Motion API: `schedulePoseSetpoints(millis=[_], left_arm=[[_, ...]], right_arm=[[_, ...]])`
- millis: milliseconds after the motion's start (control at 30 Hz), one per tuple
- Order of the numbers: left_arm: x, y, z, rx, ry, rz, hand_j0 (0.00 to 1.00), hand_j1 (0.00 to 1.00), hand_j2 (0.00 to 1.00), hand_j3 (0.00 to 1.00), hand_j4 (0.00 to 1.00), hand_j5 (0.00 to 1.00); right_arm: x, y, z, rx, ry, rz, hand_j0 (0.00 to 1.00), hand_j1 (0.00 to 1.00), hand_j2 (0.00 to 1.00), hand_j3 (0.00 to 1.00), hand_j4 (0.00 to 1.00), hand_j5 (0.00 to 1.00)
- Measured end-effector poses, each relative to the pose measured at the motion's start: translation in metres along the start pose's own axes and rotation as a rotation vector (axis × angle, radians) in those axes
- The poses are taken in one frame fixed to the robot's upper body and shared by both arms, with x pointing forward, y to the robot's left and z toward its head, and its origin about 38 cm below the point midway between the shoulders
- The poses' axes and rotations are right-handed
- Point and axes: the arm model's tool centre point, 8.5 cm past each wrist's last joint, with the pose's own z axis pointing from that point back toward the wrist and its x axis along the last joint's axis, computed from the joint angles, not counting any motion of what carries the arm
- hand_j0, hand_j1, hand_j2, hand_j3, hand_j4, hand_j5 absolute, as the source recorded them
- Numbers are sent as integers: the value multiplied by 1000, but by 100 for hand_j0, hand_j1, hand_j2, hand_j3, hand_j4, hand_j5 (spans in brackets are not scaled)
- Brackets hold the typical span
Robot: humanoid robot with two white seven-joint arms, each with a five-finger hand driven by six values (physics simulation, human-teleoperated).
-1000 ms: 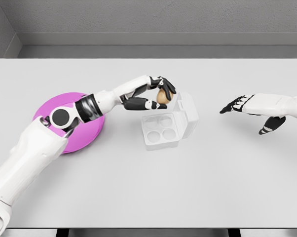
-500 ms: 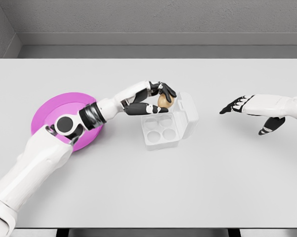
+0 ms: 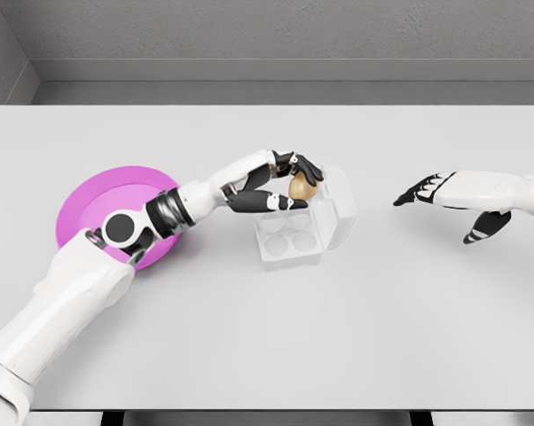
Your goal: Pack egg into the box and close the box lid
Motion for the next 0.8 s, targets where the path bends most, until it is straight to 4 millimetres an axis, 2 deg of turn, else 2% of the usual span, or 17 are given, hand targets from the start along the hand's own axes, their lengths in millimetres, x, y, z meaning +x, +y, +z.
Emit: schedulePoseSetpoints(millis=[100, 200, 467, 800], left_arm=[[0, 1, 1, 3, 1, -2, 61, 61, 61, 61, 61, 61], [1, 2, 2, 5, -2, -6, 62, 62, 62, 62, 62, 62], [1, 3, 4, 7, -7, -14, 71, 71, 71, 71, 71, 71], [3, 6, 6, 11, -20, -28, 72, 72, 72, 72, 72, 72]], right_arm=[[0, 0, 0, 0, 0, 0, 100, 100, 100, 100, 100, 100], [0, 0, 0, 0, 0, 0, 100, 100, 100, 100, 100, 100], [0, -1, 0, -1, 0, 1, 100, 100, 100, 100, 100, 100], [0, -1, 0, -1, 0, 1, 100, 100, 100, 100, 100, 100]])
